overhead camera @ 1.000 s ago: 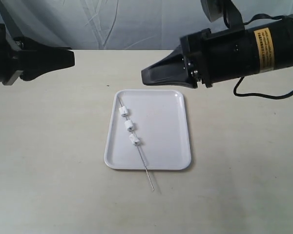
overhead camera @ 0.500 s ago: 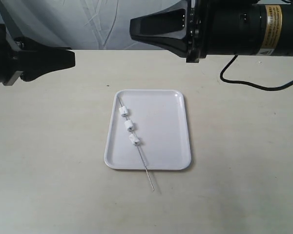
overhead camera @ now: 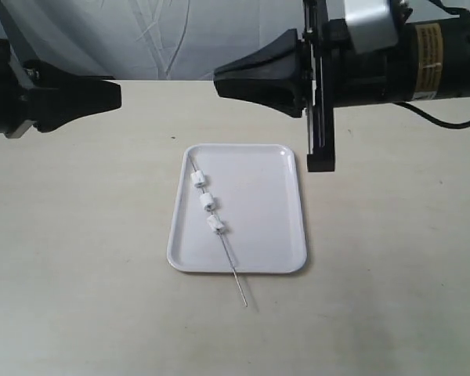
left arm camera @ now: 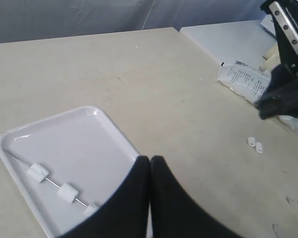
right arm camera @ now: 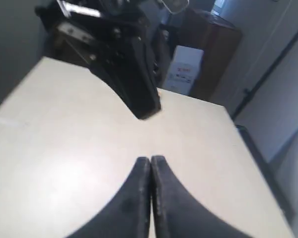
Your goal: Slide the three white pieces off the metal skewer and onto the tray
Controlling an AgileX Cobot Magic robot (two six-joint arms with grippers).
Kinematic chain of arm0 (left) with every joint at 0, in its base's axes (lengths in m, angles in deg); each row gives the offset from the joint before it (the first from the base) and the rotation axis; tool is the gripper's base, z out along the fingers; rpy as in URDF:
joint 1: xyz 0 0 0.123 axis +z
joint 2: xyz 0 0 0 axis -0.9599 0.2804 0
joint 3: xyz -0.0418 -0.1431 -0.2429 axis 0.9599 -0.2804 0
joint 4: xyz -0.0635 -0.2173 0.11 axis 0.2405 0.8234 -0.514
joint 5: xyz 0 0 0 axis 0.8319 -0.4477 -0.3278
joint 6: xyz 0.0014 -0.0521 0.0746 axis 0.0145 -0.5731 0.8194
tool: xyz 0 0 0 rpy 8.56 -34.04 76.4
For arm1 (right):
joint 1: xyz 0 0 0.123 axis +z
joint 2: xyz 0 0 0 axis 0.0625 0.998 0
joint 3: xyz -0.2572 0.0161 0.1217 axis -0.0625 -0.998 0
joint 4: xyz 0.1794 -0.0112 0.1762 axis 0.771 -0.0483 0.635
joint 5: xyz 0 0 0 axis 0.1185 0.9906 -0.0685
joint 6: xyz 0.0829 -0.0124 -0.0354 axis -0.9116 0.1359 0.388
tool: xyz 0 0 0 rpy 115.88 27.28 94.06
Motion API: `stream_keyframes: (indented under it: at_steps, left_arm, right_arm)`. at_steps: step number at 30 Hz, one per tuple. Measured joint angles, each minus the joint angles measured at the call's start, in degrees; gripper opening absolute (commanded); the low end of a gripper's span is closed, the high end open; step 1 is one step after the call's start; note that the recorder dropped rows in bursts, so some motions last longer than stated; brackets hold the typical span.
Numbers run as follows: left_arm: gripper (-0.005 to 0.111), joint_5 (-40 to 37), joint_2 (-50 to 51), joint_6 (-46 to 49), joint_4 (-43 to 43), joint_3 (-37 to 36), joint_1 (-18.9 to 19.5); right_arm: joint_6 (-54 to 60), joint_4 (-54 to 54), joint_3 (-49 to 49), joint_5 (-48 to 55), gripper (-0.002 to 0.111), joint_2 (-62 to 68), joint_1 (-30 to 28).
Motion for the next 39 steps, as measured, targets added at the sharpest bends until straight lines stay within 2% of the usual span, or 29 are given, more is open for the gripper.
stream_keyframes:
  at_steps: [4,8,10,15,18,20,27,30,34,39]
  left_arm:
    - [0.0,0.0,0.0,0.53,0.0,0.0,0.0]
    - [0.0,0.0,0.0,1.26,0.0,0.0,0.0]
    - [0.0,0.0,0.0,1.81,0.0,0.0,0.0]
    - [0.0,0.0,0.0,2.29,0.0,0.0,0.0]
    - [0.0,0.0,0.0,2.54,0.0,0.0,0.0]
    - [0.0,0.0,0.0,2.7,0.0,0.0,0.0]
    - [0.0,0.0,0.0,3.46,0.0,0.0,0.0]
    - [0.0,0.0,0.0,4.06,0.0,0.0,0.0]
    - [0.0,0.0,0.0,4.63,0.0,0.0,0.0]
    - [0.0,0.0,0.0,4.75,0.0,0.0,0.0]
  right_arm:
    - [9.77,-0.52,0.0,13.17,0.0,0.0,0.0]
    - [10.07,-2.22,0.0,32.7,0.0,0.0,0.0]
    - [5.65,-3.51,0.0,41.84,0.0,0.0,0.0]
    - [-16.62,-3.87,0.0,61.91,0.0,0.0,0.0]
    - [-19.59,-3.87,0.0,69.15,0.0,0.0,0.0]
    - [-14.26,-3.76,0.0,71.68,0.0,0.0,0.13]
    - [19.75,-3.8,-1.94,79.09,0.0,0.16,3.15]
    - [27.59,-2.81,-2.64,84.14,0.0,0.78,3.15]
    - [29.97,9.85,-3.06,92.02,-0.001,0.93,3.23]
    - [30.8,43.51,-3.29,100.25,-0.001,0.93,3.23]
